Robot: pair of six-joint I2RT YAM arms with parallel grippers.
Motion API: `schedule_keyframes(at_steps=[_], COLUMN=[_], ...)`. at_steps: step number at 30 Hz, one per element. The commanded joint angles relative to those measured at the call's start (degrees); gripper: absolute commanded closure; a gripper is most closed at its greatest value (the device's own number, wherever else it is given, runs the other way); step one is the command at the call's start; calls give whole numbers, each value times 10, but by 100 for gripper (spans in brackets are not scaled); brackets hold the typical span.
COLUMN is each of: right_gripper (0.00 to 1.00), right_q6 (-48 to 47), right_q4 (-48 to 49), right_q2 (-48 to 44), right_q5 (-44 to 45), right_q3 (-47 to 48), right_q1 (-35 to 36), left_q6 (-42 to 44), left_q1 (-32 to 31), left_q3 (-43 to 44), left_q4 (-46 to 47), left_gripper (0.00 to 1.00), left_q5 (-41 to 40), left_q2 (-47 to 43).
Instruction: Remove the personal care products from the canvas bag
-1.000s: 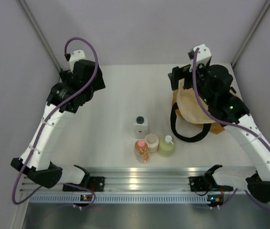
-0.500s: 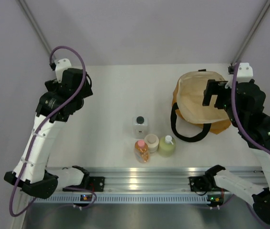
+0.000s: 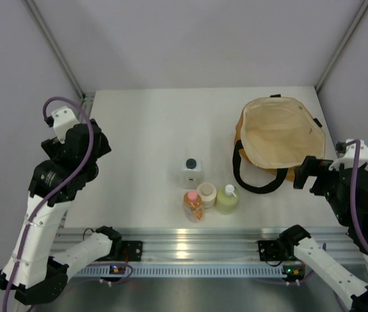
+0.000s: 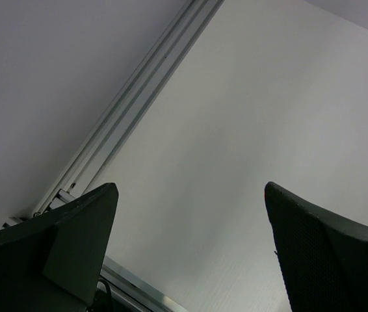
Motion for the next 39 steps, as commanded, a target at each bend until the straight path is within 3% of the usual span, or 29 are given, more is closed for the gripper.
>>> schedule_keyframes(at_steps=[1, 17, 39], right_gripper=[1, 0, 0], right_q6=[15, 3, -23], right_q4=[-30, -9, 57], right_q2=[-40, -9, -10], right_q5=[25, 50, 53], right_q3=[-27, -25, -65], right_q1=[-5, -5, -5], left_q6=[0, -47, -32], left_q1=[3, 4, 3], left_q3=[-26, -166, -162], left_q4=[-11, 32, 57], left_gripper=[1, 1, 1], left_q5=[11, 26, 52], left_q2=[-8, -49, -46])
